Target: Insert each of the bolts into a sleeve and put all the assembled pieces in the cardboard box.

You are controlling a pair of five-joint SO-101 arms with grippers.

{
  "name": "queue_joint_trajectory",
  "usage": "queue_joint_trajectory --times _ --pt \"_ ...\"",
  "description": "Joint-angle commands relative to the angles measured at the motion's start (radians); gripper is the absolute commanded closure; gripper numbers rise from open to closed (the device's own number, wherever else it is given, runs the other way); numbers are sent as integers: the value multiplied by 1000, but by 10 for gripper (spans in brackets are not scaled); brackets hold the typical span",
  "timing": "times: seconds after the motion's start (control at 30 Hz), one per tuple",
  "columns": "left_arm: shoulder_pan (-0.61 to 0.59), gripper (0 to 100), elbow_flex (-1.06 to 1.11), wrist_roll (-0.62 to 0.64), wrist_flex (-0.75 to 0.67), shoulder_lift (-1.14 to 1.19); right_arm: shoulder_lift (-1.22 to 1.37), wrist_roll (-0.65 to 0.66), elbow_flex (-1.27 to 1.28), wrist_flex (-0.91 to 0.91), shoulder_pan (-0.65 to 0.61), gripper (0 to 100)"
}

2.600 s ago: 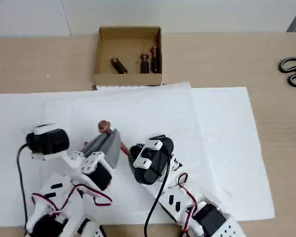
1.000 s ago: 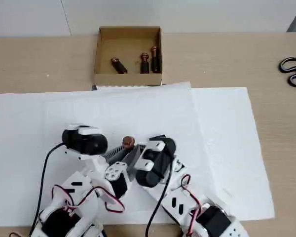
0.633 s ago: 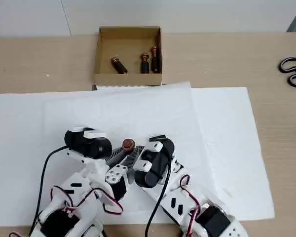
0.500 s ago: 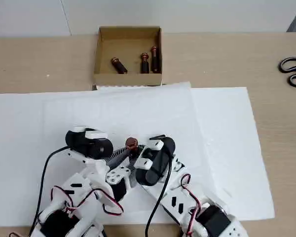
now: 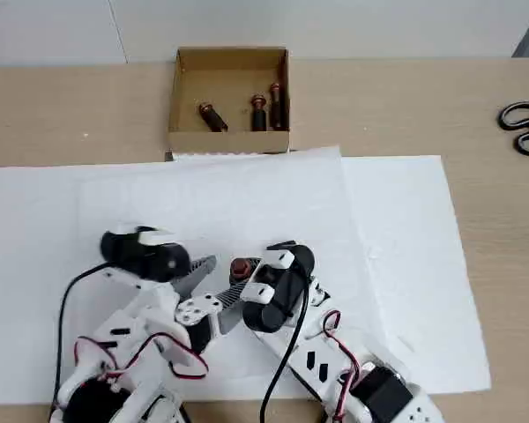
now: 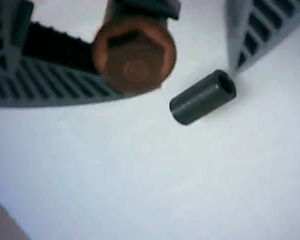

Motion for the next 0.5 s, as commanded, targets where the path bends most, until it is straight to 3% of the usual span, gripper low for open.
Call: queue_joint_trajectory --times 0.0,0.2,0.3,0.47 --pt "-3 754 -97 -3 28 0 -10 -8 -29 -2 2 995" --pt "-3 997 -217 -5 14 -3 -10 -9 9 -8 93 995" --pt "-37 993 -228 -6 17 -3 -10 -11 31 -10 153 996" --pt "-262 994 -119 -8 17 -3 -1 -51 89 -131 300 995"
